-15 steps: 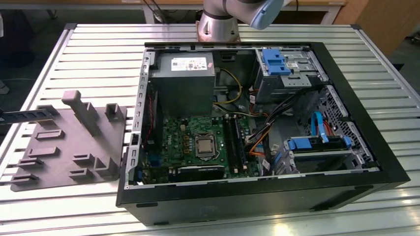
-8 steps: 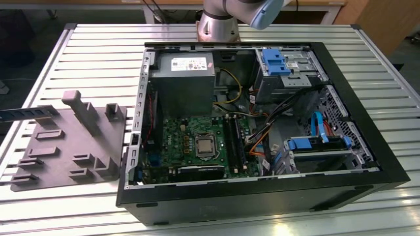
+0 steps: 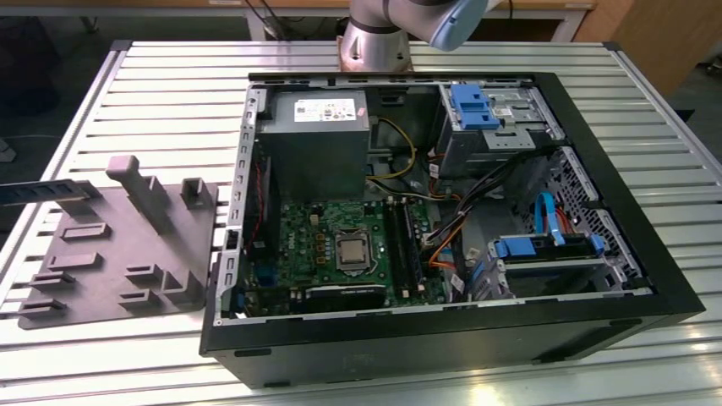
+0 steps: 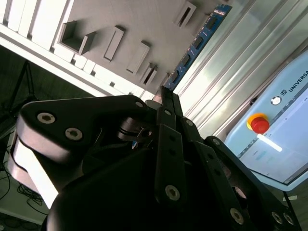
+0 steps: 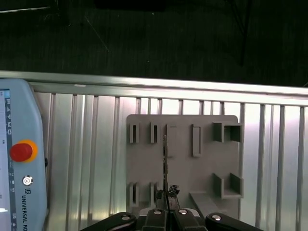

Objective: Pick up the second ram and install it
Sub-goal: 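Pick up the second ram and move it above second insertion slot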

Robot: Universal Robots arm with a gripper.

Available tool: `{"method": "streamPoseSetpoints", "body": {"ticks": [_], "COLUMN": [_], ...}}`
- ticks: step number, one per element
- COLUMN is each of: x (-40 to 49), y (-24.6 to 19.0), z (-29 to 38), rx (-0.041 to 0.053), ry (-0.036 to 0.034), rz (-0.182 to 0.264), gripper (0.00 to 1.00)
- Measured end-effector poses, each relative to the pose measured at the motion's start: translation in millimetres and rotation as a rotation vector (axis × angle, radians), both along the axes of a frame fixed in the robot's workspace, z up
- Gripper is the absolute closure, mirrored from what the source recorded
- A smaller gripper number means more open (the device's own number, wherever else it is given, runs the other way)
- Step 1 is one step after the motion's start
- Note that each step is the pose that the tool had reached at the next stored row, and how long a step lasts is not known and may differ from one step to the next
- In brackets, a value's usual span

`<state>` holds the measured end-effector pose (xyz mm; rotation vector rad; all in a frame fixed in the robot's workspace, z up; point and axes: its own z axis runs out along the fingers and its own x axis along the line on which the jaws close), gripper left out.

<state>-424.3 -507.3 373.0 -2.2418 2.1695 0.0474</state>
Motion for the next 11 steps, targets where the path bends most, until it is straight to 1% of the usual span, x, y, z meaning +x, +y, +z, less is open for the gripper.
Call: {"method": "streamPoseSetpoints", "body": {"ticks": [11], "x": [-0.2], "y": [0.0], "z": [9.1], "rx": [0.0000], "ry": [-0.0042], "rz": [0.000], "gripper": [0.88]}}
